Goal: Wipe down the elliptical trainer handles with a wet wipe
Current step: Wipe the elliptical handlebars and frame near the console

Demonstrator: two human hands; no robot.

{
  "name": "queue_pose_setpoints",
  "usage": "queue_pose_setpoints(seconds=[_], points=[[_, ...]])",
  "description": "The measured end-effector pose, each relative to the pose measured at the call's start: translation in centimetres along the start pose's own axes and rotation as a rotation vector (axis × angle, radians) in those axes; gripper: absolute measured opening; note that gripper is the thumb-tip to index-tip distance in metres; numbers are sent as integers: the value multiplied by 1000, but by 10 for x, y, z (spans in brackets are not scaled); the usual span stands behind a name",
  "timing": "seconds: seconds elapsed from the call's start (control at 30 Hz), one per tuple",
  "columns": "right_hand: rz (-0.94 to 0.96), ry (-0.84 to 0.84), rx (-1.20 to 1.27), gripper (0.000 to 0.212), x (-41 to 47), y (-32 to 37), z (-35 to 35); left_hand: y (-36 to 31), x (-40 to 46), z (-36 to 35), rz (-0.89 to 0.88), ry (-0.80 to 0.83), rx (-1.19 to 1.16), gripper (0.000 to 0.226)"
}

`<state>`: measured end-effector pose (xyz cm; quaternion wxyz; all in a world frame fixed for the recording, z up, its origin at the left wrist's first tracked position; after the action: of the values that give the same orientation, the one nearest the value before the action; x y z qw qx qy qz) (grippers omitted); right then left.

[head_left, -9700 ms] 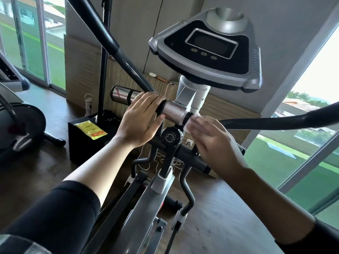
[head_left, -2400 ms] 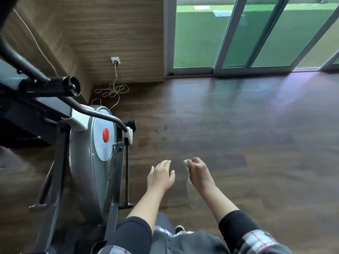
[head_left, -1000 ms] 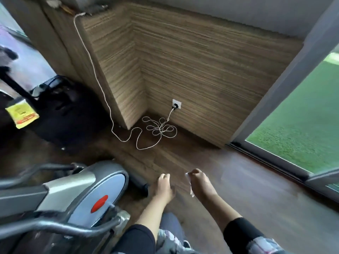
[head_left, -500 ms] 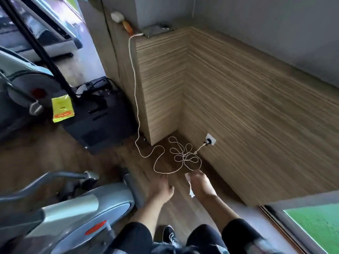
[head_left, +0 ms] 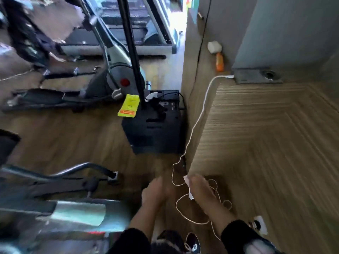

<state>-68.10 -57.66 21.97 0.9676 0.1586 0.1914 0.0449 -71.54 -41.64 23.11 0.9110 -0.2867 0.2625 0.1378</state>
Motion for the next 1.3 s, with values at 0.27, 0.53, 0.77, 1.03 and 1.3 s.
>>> queue_pose_setpoints(seconds=[0.27,0.53,0.77,1.03,1.3], points=[[317,177,-115,30,111,80,18,29,60,64,251,-159,-129,47],[621,57,-191,24,228,181,31,72,152,159,349,-221,-187,52],[769,40,-255,18,304,265,44,101,199,230,395,-281,-235,57],[822,208,-246,34,391,366,46,159,260,297,532,-368,-335,48],[957,406,-465,29,493,491,24,216,317,380,719,-475,-457,41]])
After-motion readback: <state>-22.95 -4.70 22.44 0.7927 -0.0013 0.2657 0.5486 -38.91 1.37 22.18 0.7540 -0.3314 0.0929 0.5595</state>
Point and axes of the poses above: each hand's wrist, its own x-axis towards the middle knuckle, its own z-axis out of the back of the hand, y = z × x, the point moved 5 cm from there along x, towards the middle knuckle, and after that the axes turned 7 degrees about -x, right-handed, at the moved point
